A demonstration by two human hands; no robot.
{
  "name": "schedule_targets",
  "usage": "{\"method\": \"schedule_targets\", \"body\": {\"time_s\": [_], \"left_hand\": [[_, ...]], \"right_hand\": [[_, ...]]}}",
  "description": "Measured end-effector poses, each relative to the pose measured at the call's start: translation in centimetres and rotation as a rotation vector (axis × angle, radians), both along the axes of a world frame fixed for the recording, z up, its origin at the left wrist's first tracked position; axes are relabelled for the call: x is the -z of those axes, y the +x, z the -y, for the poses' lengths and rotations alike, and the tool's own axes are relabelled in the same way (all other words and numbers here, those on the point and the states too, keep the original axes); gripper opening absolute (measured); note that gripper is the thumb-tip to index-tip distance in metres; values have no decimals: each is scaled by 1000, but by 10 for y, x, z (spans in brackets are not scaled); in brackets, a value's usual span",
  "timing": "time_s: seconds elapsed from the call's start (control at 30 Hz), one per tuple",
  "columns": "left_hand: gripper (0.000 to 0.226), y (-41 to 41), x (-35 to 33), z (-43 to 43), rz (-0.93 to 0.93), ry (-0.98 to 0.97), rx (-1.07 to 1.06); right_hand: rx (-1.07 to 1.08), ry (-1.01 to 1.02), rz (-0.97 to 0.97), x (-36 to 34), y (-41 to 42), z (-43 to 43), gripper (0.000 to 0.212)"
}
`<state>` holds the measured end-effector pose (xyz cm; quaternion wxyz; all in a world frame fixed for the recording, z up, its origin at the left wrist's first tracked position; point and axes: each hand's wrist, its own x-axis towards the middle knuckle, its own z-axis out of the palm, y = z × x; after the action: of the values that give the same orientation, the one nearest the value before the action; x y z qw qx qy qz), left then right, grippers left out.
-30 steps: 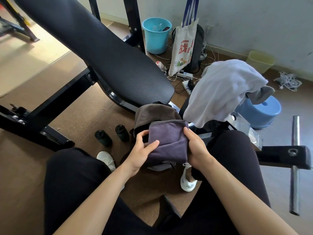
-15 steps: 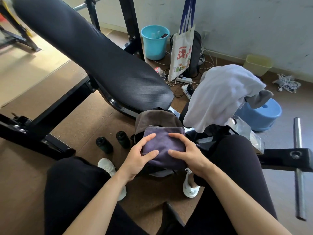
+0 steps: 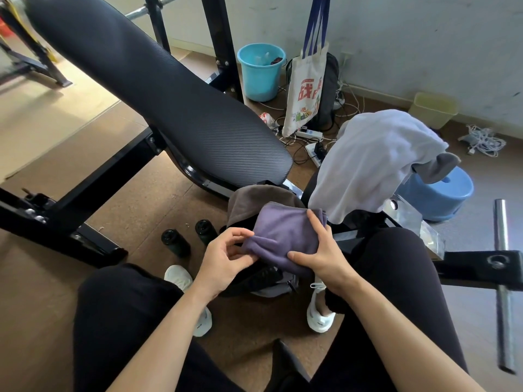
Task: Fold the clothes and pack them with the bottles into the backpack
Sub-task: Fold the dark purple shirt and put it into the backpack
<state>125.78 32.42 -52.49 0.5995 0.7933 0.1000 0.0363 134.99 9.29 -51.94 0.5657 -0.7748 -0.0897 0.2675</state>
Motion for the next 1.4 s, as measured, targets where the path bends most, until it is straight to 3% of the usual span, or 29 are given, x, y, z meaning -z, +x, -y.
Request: {"method": "schedule_targets", "body": {"time_s": [0.13, 0.37, 0.6, 0.7, 0.83, 0.93, 1.0, 1.1, 1.27, 1.4], "left_hand": [[34, 1, 4, 6, 51, 211, -132], [29, 2, 5, 20, 198, 503, -395], [21, 3, 12, 11, 278, 480, -230], [24, 5, 13, 7, 227, 183, -247], [21, 12, 5, 6, -151, -280, -331], [41, 10, 5, 10, -518, -657, -148], [54, 7, 4, 12, -612, -758, -2], [53, 5, 0, 16, -585, -620, 31], [66, 11, 9, 17, -421, -17, -49], [70, 5, 16, 29, -186, 371, -94]], "right_hand": [[26, 71, -36, 1, -5, -4, 111], [137, 154, 6, 4, -12, -12, 109], [190, 238, -24, 4, -5, -4, 106], [164, 243, 0, -2, -3, 0, 101], [-4, 292, 0, -7, -1, 6, 96], [-103, 295, -20, -9, -4, 5, 95], [-133, 286, -19, -12, -5, 5, 93], [-169, 195, 80, -13, -5, 5, 85], [-256, -161, 231, 1, -8, 2, 83], [-242, -282, 178, 6, -9, -7, 96]]}}
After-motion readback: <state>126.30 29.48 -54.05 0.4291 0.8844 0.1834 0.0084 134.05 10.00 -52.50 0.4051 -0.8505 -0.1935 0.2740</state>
